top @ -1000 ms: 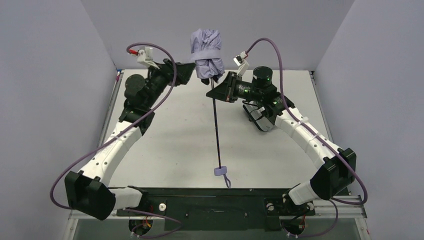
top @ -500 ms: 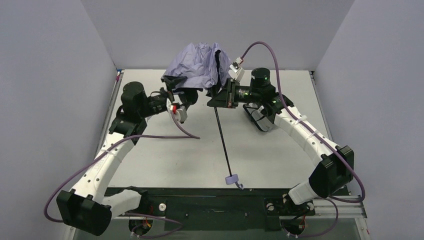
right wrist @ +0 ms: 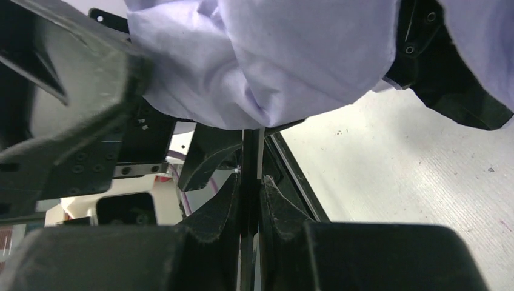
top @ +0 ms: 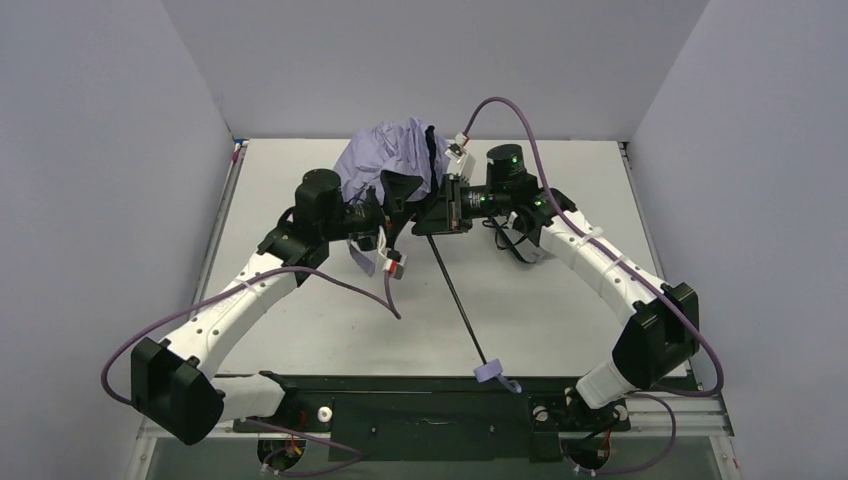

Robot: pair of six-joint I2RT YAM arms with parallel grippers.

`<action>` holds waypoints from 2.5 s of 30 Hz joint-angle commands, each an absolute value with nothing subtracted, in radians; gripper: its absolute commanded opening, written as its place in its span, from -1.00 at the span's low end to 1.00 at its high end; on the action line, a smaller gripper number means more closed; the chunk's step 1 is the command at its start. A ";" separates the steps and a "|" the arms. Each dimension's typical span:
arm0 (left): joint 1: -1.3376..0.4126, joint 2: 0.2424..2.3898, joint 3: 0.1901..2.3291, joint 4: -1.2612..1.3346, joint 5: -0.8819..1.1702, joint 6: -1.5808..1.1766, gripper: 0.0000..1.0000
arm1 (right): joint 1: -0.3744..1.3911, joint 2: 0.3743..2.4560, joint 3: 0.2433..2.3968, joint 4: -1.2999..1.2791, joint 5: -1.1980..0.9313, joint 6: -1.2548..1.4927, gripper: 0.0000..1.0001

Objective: Open the umbrella

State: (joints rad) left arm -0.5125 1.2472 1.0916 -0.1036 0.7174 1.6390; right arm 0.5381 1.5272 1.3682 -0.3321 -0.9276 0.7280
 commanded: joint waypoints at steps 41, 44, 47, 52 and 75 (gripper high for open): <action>-0.478 1.194 1.080 0.237 0.680 0.477 -1.00 | 0.220 1.395 1.539 -0.174 -0.715 0.476 0.45; -0.433 1.230 1.125 0.284 0.721 0.165 -1.00 | 0.236 1.308 1.445 -0.138 -0.708 0.392 0.48; -0.406 1.264 1.140 0.390 0.739 -0.071 -1.00 | 0.291 1.233 1.379 -0.062 -0.672 0.331 0.50; -0.406 1.280 1.141 0.441 0.757 -0.164 -1.00 | 0.397 1.219 1.394 -0.067 -0.613 0.242 0.50; -0.474 1.297 1.153 0.351 0.907 -0.204 -1.00 | 0.607 1.428 1.603 -0.080 -0.703 0.221 0.25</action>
